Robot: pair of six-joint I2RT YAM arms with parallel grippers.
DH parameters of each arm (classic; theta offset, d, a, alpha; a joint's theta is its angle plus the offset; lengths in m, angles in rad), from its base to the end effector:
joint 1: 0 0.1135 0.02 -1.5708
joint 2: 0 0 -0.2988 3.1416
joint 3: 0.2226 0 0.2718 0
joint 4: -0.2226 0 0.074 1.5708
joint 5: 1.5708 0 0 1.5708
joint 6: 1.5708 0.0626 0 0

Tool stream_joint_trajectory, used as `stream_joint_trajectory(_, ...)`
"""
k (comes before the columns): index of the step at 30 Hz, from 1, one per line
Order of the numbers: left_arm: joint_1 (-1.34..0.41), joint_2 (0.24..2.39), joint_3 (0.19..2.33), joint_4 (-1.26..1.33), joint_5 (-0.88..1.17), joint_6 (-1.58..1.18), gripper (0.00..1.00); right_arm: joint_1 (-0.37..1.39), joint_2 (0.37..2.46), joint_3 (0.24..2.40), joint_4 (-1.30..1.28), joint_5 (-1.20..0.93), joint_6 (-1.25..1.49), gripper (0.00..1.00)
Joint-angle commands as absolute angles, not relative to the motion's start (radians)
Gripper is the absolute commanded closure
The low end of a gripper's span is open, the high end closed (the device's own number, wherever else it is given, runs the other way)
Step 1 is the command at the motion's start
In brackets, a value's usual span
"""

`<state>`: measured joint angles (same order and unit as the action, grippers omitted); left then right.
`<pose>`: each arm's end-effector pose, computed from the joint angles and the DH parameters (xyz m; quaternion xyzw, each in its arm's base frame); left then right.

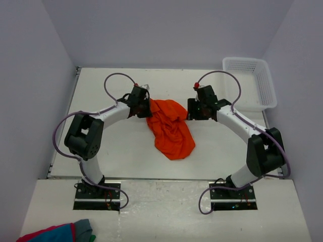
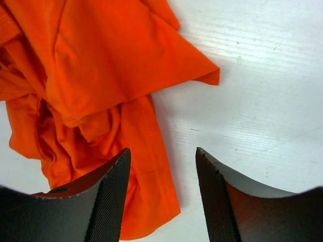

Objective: Fold and stack the t-shirts
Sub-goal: Flatten out the tshirt

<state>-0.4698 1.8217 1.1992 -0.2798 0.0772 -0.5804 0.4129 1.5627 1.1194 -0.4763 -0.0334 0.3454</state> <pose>0.3804 -0.1986 0.1901 -0.0395 0.9432 -0.1959 0.2654 0.3340 0.1486 0.2442 -0.0373 0.9466 0.1331 0.2913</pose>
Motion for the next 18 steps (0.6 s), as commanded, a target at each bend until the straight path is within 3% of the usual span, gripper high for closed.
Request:
stream_joint_trajectory(1,-0.468,1.749,1.221,-0.311,0.028,-0.577,1.00,0.382,1.545,1.117,-0.471,-0.002,0.379,0.45)
stream_joint_trajectory(4,-0.468,1.659,1.184,-0.321,0.018,-0.577,1.00,0.370,1.598,1.138,-0.479,-0.009,0.391,0.45)
stream_joint_trajectory(7,-0.468,1.579,1.158,-0.339,0.012,-0.569,1.00,0.370,1.682,1.198,-0.498,-0.021,0.410,0.32)
stream_joint_trajectory(18,-0.468,1.424,1.144,-0.428,0.005,-0.548,1.00,0.357,1.908,1.373,-0.505,-0.140,0.492,0.33)
